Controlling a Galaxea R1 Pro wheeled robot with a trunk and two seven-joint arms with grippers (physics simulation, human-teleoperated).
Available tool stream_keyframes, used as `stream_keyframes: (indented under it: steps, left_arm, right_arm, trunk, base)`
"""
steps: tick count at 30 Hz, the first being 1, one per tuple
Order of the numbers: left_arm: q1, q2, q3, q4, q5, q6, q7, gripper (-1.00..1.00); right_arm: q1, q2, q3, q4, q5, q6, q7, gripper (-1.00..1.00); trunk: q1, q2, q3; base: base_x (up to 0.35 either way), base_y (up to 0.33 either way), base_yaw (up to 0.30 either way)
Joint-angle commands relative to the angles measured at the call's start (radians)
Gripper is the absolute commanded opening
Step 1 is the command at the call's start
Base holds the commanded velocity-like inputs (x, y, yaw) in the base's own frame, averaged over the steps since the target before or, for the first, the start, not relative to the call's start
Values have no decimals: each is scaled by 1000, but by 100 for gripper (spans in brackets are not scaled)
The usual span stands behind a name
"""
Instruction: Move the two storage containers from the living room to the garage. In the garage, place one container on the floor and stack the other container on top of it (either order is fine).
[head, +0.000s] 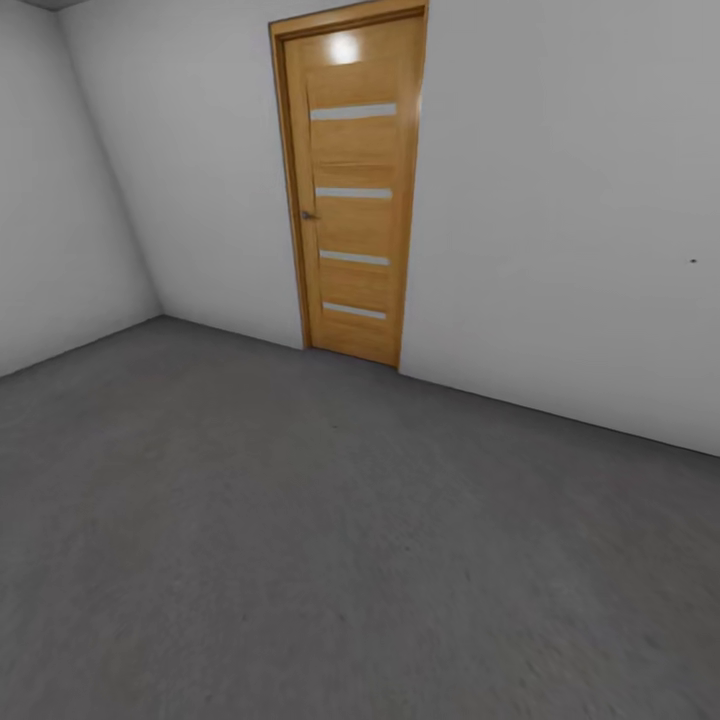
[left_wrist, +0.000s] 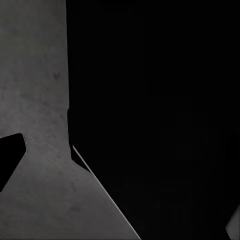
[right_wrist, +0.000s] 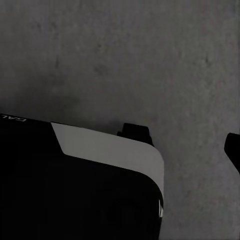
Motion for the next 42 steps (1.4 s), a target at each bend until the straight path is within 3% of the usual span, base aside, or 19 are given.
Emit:
stream_keyframes:
  steps: [1, 42]
  left_arm:
    - [1, 0, 3, -1, 4, -1, -1, 100]
    - [1, 0, 3, -2, 4, -1, -2, 100]
  right_arm:
    - [-1, 0, 1, 1, 4, -3, 0, 100]
    - [-1, 2, 2, 1, 4, -3, 0, 100]
  trunk:
    - [1, 0, -1]
    - [1, 0, -1]
  base:
    - [274, 198, 0]
    - [274, 213, 0]
